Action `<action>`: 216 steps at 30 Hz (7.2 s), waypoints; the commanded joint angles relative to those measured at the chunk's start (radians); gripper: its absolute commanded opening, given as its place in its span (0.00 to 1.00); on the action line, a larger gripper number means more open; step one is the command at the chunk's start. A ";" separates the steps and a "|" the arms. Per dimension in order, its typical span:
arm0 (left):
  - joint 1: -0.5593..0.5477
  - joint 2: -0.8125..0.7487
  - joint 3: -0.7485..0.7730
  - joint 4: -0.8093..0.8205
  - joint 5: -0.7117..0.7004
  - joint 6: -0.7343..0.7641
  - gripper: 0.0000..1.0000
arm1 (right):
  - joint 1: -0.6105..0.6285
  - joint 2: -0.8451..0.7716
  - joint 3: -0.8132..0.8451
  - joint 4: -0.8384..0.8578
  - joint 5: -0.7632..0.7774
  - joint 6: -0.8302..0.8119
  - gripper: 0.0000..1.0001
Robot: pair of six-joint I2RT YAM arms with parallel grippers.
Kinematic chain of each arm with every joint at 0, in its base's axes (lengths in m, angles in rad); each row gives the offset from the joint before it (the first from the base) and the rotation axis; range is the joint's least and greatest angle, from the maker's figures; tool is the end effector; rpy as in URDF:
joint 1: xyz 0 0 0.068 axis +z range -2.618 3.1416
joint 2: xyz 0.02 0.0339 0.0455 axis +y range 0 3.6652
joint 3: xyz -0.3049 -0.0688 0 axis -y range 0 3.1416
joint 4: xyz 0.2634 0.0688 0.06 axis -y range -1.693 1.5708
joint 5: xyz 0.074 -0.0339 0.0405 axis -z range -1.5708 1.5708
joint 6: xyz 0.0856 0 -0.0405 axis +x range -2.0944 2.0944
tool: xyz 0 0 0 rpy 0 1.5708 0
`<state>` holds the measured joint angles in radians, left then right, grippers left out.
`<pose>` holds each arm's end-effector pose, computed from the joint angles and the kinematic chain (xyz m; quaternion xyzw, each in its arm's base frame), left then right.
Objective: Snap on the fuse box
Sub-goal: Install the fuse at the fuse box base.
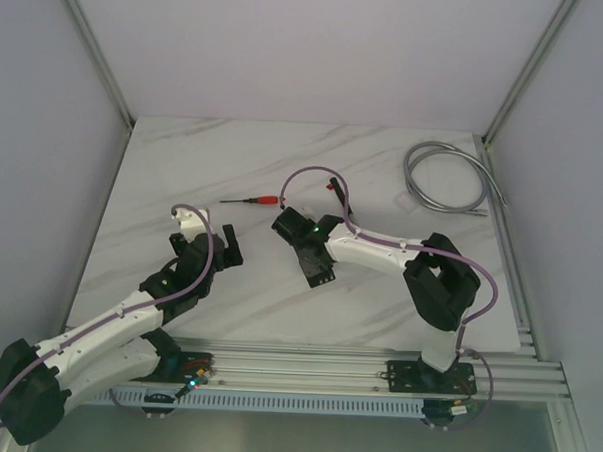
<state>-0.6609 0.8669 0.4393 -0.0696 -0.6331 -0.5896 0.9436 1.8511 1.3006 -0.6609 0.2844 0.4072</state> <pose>0.1992 -0.0907 0.2231 -0.1300 0.8218 -0.0675 0.5506 0.2631 0.3220 0.1737 -0.2337 0.9459 0.0018 0.2253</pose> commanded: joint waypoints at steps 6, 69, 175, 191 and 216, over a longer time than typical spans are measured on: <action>0.007 -0.003 -0.009 -0.006 -0.011 -0.003 1.00 | 0.003 -0.064 -0.039 0.012 0.007 0.019 0.20; 0.014 0.001 -0.012 0.002 0.016 -0.013 1.00 | -0.187 -0.407 -0.609 0.633 -0.188 0.484 0.49; 0.101 -0.012 -0.010 -0.093 -0.031 -0.105 1.00 | 0.116 -0.102 -0.195 0.262 0.339 -0.128 0.00; 0.103 -0.021 -0.012 -0.093 -0.028 -0.104 1.00 | 0.131 -0.080 -0.187 0.283 0.334 -0.161 0.00; 0.102 -0.025 -0.012 -0.094 -0.024 -0.105 1.00 | -0.049 -0.294 -0.383 0.452 0.030 0.094 0.47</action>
<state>-0.5629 0.8505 0.4297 -0.1448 -0.6521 -0.6876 0.9127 1.5772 0.9558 -0.2687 0.4004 0.4458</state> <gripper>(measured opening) 0.998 0.465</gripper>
